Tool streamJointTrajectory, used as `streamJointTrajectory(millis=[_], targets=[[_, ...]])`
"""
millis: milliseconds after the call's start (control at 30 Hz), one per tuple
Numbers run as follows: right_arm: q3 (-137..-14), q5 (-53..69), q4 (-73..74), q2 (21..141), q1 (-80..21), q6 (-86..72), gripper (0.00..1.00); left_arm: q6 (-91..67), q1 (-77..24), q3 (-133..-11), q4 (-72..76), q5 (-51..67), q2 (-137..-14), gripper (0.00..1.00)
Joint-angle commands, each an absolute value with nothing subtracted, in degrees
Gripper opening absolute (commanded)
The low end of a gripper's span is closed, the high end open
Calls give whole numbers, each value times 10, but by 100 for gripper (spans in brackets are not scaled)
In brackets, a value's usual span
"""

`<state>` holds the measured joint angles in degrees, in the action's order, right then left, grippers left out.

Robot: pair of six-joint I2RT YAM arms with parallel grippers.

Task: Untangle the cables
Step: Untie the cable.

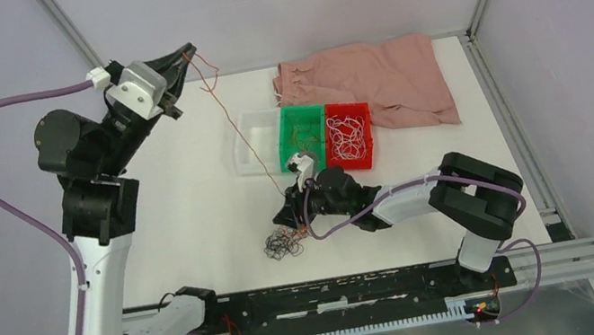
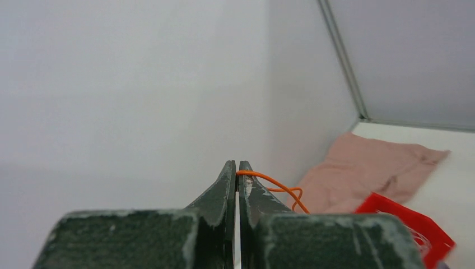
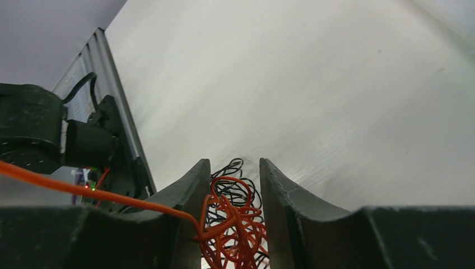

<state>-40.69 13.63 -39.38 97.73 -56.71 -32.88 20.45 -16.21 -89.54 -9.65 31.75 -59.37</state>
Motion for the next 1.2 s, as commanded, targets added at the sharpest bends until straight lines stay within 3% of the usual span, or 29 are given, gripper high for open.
streamJointTrajectory(millis=[0,433,667,867,1167], targets=[[-393,69,-429,993,-566,-313,45,265,-162,-952,18,179,-615,3],[-357,45,-466,1001,-567,-320,52,381,-162,-1107,324,26,-715,3],[-346,44,-474,979,-567,-318,55,360,-162,-1151,246,67,-719,3],[-386,53,-397,896,-566,-296,58,322,-162,-1038,175,138,-664,3],[-481,71,-285,825,-566,-243,66,266,-162,-967,84,229,-642,3]])
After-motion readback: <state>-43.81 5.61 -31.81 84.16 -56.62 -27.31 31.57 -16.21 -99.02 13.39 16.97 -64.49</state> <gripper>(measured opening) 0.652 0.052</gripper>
